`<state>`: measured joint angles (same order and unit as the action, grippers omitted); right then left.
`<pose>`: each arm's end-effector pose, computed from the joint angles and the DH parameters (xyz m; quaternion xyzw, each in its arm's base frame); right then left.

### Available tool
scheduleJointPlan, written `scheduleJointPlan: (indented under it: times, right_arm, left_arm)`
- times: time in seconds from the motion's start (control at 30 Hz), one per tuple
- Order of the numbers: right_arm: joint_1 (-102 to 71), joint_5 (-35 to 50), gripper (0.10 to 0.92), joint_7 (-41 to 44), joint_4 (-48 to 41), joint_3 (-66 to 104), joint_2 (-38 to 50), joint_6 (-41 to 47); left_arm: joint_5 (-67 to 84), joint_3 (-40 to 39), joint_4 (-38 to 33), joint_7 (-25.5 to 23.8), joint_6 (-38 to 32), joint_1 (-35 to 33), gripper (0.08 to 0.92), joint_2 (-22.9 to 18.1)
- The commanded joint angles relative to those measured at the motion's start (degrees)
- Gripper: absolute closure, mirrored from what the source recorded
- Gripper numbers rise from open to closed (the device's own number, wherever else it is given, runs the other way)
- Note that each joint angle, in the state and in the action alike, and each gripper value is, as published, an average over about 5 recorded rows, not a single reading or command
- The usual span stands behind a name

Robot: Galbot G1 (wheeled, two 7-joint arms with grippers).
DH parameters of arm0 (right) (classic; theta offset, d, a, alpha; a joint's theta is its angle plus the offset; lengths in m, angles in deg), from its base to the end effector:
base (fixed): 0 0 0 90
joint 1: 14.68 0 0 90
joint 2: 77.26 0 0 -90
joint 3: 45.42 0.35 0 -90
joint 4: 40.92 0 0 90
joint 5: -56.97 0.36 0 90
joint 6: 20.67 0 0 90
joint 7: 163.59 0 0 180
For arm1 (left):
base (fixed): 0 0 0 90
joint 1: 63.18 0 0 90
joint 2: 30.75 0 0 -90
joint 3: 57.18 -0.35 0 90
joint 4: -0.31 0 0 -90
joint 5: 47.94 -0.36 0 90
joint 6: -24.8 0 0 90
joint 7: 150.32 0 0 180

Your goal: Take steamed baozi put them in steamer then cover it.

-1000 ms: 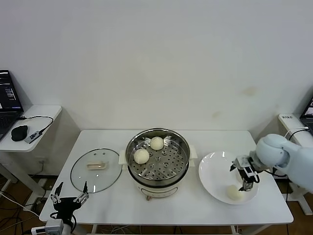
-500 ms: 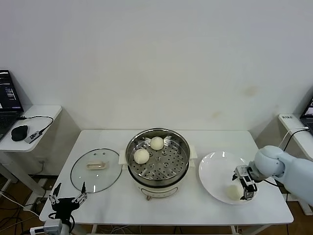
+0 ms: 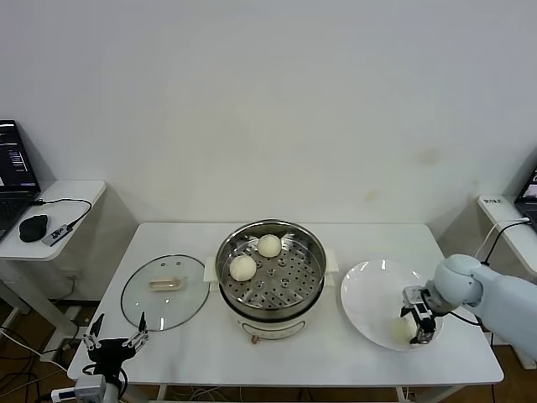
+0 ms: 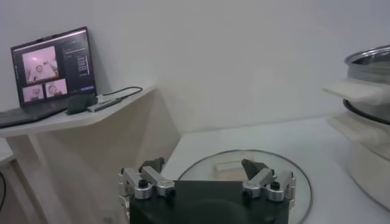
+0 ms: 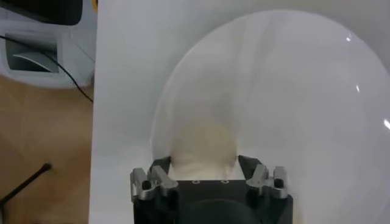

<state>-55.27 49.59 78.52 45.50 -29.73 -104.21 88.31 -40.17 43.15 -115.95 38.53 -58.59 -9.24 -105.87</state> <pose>0.4256 -0.1753 -0.2367 0.5011 -0.5122 0.5232 0.4613 0.1570 0.1049 -0.3239 0.0958 -0.9830 -0.0982 0.1219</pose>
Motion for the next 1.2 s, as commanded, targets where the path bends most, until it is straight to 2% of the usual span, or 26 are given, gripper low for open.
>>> scheduleJointPlan:
  times: [0.03,0.33,0.83,1.0,1.2]
  right_arm:
    - [-0.49,0.09,0.402,0.08,-0.94,0.43,-0.48,0.11]
    - [3.00,1.45,0.435,1.05,-0.74,-0.78,-0.56,0.39]
    - [29.06,11.77,0.432,3.23,6.28,-10.50,2.30,2.22]
    - [43.09,15.62,0.431,2.70,6.38,-19.32,-0.96,2.25]
    - [53.05,20.97,0.431,1.02,6.59,-25.21,-9.00,2.94]
  left_arm:
    - [0.04,-0.04,0.09,0.00,0.01,0.06,0.177,0.12]
    - [0.19,-0.03,-0.11,-0.03,0.09,0.27,0.177,0.30]
    - [0.67,-0.57,-0.92,-0.02,0.07,0.51,0.177,0.75]
    - [0.77,-0.86,-1.26,-0.04,0.15,0.77,0.177,1.06]
    - [1.03,-0.63,-1.36,-0.14,0.13,0.91,0.177,1.43]
